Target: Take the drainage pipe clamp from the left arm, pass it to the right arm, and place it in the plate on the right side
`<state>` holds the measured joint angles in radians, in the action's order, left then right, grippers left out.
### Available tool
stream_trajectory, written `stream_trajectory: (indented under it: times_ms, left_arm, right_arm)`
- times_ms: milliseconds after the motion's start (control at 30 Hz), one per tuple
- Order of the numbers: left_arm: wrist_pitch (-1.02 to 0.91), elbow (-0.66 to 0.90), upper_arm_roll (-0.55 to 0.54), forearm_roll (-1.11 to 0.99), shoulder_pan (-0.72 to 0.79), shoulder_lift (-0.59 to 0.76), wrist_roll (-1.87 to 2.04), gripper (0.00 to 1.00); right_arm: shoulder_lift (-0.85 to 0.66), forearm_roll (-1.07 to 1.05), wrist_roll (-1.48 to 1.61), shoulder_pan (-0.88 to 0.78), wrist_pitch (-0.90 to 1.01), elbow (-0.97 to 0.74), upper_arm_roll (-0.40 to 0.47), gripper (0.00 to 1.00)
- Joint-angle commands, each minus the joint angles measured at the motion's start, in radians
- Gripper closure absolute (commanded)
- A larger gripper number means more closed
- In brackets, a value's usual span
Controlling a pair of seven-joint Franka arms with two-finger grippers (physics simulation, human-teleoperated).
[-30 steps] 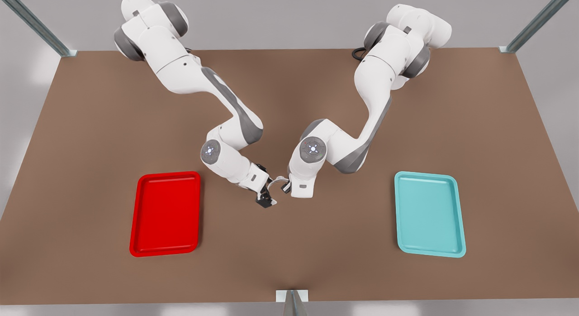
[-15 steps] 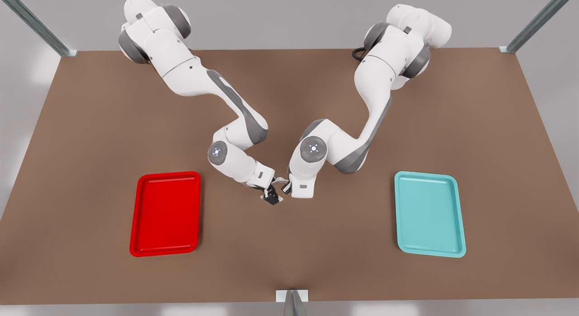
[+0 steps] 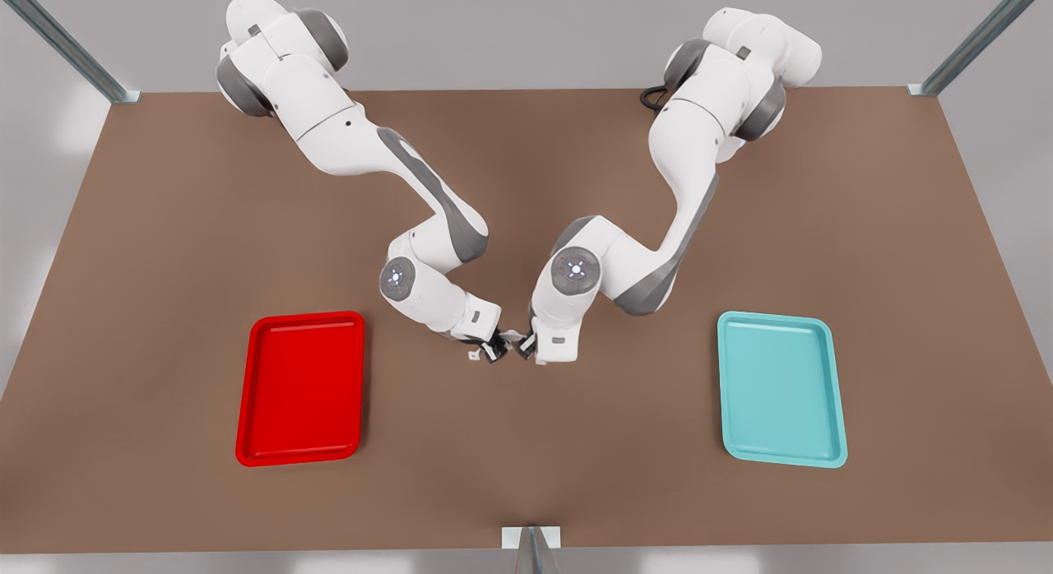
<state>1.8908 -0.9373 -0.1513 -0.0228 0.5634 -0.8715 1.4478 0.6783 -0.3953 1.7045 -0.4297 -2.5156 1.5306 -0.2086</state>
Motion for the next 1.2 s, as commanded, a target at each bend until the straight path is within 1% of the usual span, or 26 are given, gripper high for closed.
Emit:
stream_trajectory:
  times_ms: [0,100,167,233,300,367,400,433,467,500,533,600,633,667,700,767,867,900,933,967,1167]
  left_arm:
    - [-0.050,0.002,-0.002,0.009,0.000,0.012,0.008,0.00]
    - [-0.079,0.002,-0.004,0.023,0.000,0.023,0.008,0.00]
    - [-0.209,0.002,-0.001,0.017,-0.022,0.063,-0.001,0.00]
    - [-0.317,0.002,-0.002,0.012,-0.079,0.107,-0.029,0.00]
    - [-0.413,0.002,-0.004,0.014,-0.203,0.158,-0.246,0.00]
    - [-0.559,0.002,-0.004,-0.026,-0.335,0.215,-0.717,0.00]
    - [-0.647,0.002,-0.002,-0.069,-0.372,0.233,-0.937,0.00]
    - [-0.674,0.002,-0.004,-0.069,-0.416,0.262,-1.040,0.00]
    - [-0.754,0.002,-0.007,-0.069,-0.427,0.295,-1.145,0.00]
    - [-0.652,-0.256,-0.022,-0.065,-0.453,0.514,-1.319,0.00]
    - [-0.533,-0.431,-0.031,-0.054,-0.428,0.602,-1.316,0.00]
    - [-0.562,-0.397,-0.036,-0.017,-0.430,0.559,-1.308,0.00]
    - [-0.555,-0.353,-0.030,-0.022,-0.431,0.551,-1.313,0.00]
    - [-0.559,-0.282,-0.027,0.029,-0.468,0.543,-1.316,0.00]
    - [-0.607,-0.244,-0.027,0.072,-0.477,0.542,-1.319,0.00]
    - [-0.608,-0.239,-0.025,0.067,-0.487,0.531,-1.319,0.00]
    - [-0.607,-0.247,-0.025,0.067,-0.503,0.531,-1.320,0.00]
    - [-0.605,-0.247,-0.024,0.061,-0.519,0.522,-1.320,0.00]
    - [-0.601,-0.245,-0.024,0.049,-0.528,0.522,-1.320,0.00]
    - [-0.602,-0.245,-0.025,0.043,-0.525,0.520,-1.319,0.00]
    - [-0.608,-0.244,-0.027,0.043,-0.528,0.519,-1.320,0.00]
  right_arm:
    - [0.000,0.001,0.044,0.000,0.003,-0.001,0.000,0.79]
    - [0.000,0.001,0.044,0.000,0.003,-0.001,0.000,0.79]
    - [0.000,0.001,0.044,0.002,0.003,-0.001,0.000,0.79]
    - [0.014,0.003,0.043,0.008,0.001,-0.004,0.000,0.79]
    - [0.014,0.006,0.046,0.026,0.003,-0.003,0.008,0.79]
    - [0.012,0.024,0.046,0.106,0.050,0.003,0.024,0.79]
    - [-0.002,0.095,0.047,0.149,0.112,-0.003,0.054,0.79]
    - [-0.011,0.119,0.050,0.212,0.170,-0.003,0.055,0.79]
    - [-0.011,0.127,0.056,0.270,0.198,-0.001,0.055,0.79]
    - [-0.011,0.154,0.060,0.316,0.224,-0.001,0.055,0.79]
    - [-0.016,0.181,0.086,0.373,0.270,-0.003,0.055,0.79]
    - [-0.013,0.205,0.141,0.470,0.368,0.010,0.055,0.79]
    - [-0.009,0.216,0.152,0.516,0.428,0.014,0.057,0.79]
    - [-0.011,0.224,0.168,0.546,0.445,0.042,0.057,0.79]
    - [-0.008,0.227,0.211,0.583,0.443,0.077,0.057,0.79]
    - [-0.013,0.228,0.236,0.611,0.443,0.111,0.057,0.79]
    - [-0.028,0.228,0.241,0.611,0.429,0.152,0.057,0.79]
    - [-0.028,0.231,0.242,0.608,0.426,0.151,0.054,0.71]
    - [-0.025,0.220,0.260,0.612,0.416,0.149,0.049,0.01]
    - [-0.025,0.213,0.302,0.614,0.417,0.146,0.046,0.00]
    - [-0.025,0.211,0.303,0.615,0.426,0.137,0.044,0.00]
